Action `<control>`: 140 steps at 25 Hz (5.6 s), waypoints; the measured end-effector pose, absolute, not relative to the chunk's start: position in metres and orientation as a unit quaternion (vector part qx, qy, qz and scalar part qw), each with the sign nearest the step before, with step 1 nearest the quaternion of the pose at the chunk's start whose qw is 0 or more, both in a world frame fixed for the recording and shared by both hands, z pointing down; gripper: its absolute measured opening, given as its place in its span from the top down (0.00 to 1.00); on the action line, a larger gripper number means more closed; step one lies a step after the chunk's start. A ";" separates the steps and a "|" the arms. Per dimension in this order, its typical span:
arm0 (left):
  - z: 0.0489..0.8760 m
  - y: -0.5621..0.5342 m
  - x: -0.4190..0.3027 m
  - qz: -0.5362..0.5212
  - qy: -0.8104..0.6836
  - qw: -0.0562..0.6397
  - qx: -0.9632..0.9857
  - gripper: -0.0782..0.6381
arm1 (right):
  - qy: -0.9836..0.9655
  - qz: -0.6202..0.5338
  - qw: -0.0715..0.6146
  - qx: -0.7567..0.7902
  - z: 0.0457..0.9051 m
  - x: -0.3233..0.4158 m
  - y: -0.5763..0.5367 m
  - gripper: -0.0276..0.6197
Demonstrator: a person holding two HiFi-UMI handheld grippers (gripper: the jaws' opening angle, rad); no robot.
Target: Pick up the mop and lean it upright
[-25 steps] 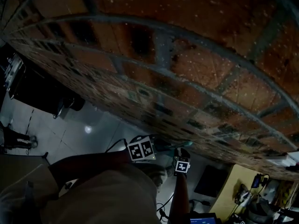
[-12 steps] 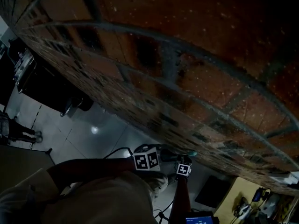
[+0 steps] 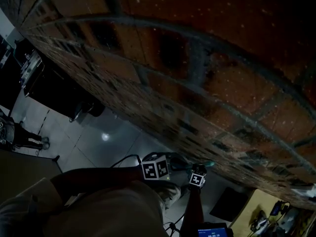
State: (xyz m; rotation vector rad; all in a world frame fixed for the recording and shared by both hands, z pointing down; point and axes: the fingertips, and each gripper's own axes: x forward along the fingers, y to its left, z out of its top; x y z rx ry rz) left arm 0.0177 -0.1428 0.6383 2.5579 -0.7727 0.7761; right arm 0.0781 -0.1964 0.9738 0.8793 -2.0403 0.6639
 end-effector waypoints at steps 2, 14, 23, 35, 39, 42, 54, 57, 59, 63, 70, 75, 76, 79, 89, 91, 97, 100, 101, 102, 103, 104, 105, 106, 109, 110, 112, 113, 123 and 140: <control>0.640 -0.140 0.019 0.275 -0.269 0.180 0.905 0.75 | -0.804 0.263 0.403 0.348 0.973 0.081 -0.191 0.79; 0.643 -0.129 0.026 0.261 -0.241 0.181 0.917 0.75 | -0.804 0.254 0.371 0.389 0.928 0.101 -0.162 0.80; 0.642 -0.112 0.018 0.246 -0.208 0.183 0.929 0.75 | -0.801 0.240 0.350 0.422 0.869 0.100 -0.141 0.80; 0.637 -0.097 -0.005 0.242 -0.177 0.178 0.937 0.75 | -0.783 0.241 0.309 0.484 0.809 0.105 -0.111 0.80; 0.631 -0.096 -0.005 0.236 -0.163 0.170 0.943 0.75 | -0.777 0.241 0.285 0.507 0.778 0.107 -0.106 0.80; 0.626 -0.092 -0.001 0.233 -0.147 0.162 0.948 0.75 | -0.772 0.240 0.262 0.527 0.753 0.111 -0.101 0.80; 0.587 -0.084 0.007 0.197 -0.126 0.141 0.962 0.76 | -0.768 0.210 0.218 0.564 0.666 0.124 -0.086 0.80; 0.577 -0.088 0.010 0.186 -0.130 0.144 0.963 0.75 | -0.772 0.202 0.215 0.563 0.646 0.128 -0.082 0.80; 0.571 -0.092 0.014 0.181 -0.134 0.143 0.964 0.76 | -0.775 0.198 0.210 0.562 0.633 0.131 -0.079 0.80; 0.565 -0.097 0.027 0.175 -0.133 0.140 0.965 0.75 | -0.779 0.190 0.203 0.562 0.605 0.141 -0.068 0.80; 0.561 -0.103 0.040 0.169 -0.129 0.141 0.967 0.75 | -0.774 0.174 0.191 0.578 0.566 0.160 -0.052 0.80; 0.555 -0.103 0.040 0.165 -0.126 0.142 0.968 0.75 | -0.770 0.168 0.176 0.590 0.545 0.169 -0.043 0.80; 0.553 -0.103 0.040 0.162 -0.125 0.142 0.968 0.75 | -0.769 0.167 0.171 0.592 0.541 0.170 -0.042 0.80; 0.546 -0.102 0.039 0.156 -0.123 0.141 0.970 0.75 | -0.766 0.165 0.154 0.602 0.531 0.176 -0.041 0.80; 0.543 -0.100 0.040 0.158 -0.125 0.134 0.970 0.76 | -0.759 0.173 0.132 0.613 0.526 0.190 -0.032 0.80; 0.545 -0.099 0.040 0.160 -0.124 0.135 0.970 0.76 | -0.760 0.173 0.133 0.612 0.527 0.190 -0.031 0.80; 0.550 -0.098 0.044 0.169 -0.122 0.135 0.969 0.76 | -0.759 0.173 0.131 0.614 0.527 0.191 -0.029 0.80; 0.556 -0.100 0.043 0.181 -0.129 0.142 0.965 0.81 | -0.759 0.173 0.132 0.613 0.530 0.192 -0.028 0.80; 0.558 -0.101 0.042 0.183 -0.132 0.145 0.963 0.81 | -0.759 0.174 0.132 0.614 0.530 0.192 -0.027 0.80; 0.559 -0.102 0.042 0.183 -0.135 0.149 0.962 0.80 | -0.758 0.175 0.132 0.614 0.531 0.192 -0.027 0.80; 0.560 -0.103 0.042 0.181 -0.136 0.153 0.962 0.79 | -0.758 0.176 0.132 0.615 0.531 0.193 -0.026 0.80; 0.559 -0.103 0.042 0.179 -0.135 0.156 0.962 0.77 | -0.757 0.176 0.131 0.615 0.532 0.193 -0.026 0.80; 0.559 -0.103 0.042 0.178 -0.133 0.157 0.962 0.76 | -0.757 0.177 0.131 0.615 0.532 0.193 -0.026 0.80; 0.559 -0.103 0.043 0.178 -0.131 0.157 0.962 0.76 | -0.757 0.178 0.131 0.616 0.533 0.194 -0.026 0.80; 0.560 -0.101 0.044 0.179 -0.126 0.155 0.963 0.76 | -0.756 0.183 0.132 0.615 0.539 0.195 -0.025 0.80; 0.561 -0.100 0.044 0.179 -0.126 0.156 0.963 0.75 | -0.756 0.185 0.133 0.614 0.542 0.195 -0.024 0.80; 0.563 -0.098 0.044 0.179 -0.124 0.159 0.963 0.75 | -0.756 0.187 0.136 0.612 0.546 0.194 -0.024 0.80; 0.564 -0.097 0.044 0.179 -0.124 0.161 0.963 0.75 | -0.757 0.188 0.137 0.610 0.548 0.193 -0.024 0.80; 0.582 -0.091 0.031 0.200 -0.139 0.163 0.956 0.75 | -0.766 0.205 0.157 0.588 0.575 0.184 -0.023 0.80; 0.613 -0.081 0.001 0.231 -0.168 0.180 0.941 0.74 | -0.792 0.212 0.202 0.536 0.628 0.164 -0.042 0.80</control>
